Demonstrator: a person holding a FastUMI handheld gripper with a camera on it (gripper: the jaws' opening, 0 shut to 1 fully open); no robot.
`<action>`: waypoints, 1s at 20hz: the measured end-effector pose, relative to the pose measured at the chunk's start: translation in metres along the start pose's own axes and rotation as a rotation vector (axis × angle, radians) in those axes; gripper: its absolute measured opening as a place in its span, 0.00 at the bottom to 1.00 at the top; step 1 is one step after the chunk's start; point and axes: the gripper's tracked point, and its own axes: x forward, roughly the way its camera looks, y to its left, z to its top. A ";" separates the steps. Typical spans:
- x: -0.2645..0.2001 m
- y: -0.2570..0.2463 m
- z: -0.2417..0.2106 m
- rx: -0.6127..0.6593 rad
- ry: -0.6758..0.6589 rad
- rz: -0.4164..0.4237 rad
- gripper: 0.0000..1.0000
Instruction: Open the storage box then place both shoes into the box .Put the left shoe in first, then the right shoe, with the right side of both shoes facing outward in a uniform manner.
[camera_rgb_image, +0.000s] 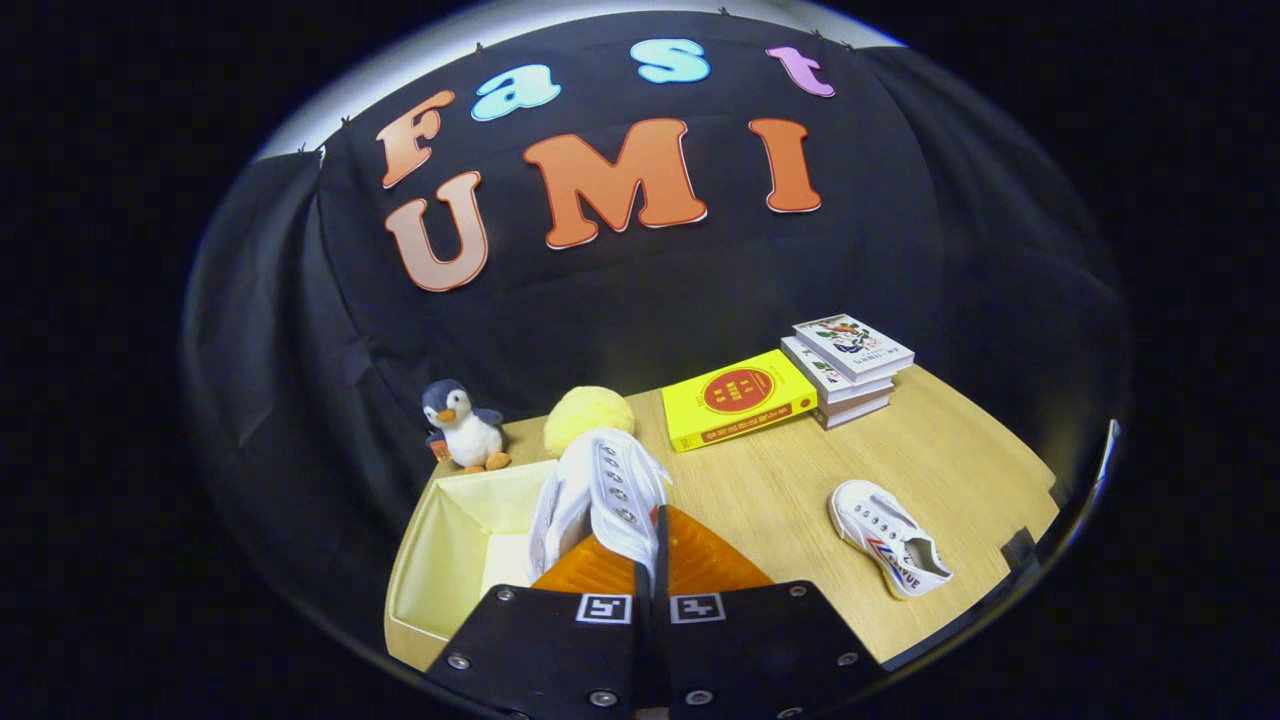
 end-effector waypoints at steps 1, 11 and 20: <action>-0.001 0.014 0.002 0.002 -0.006 0.013 0.00; 0.018 0.122 -0.032 0.036 0.072 0.072 0.00; 0.066 0.159 -0.077 0.024 0.160 0.003 0.00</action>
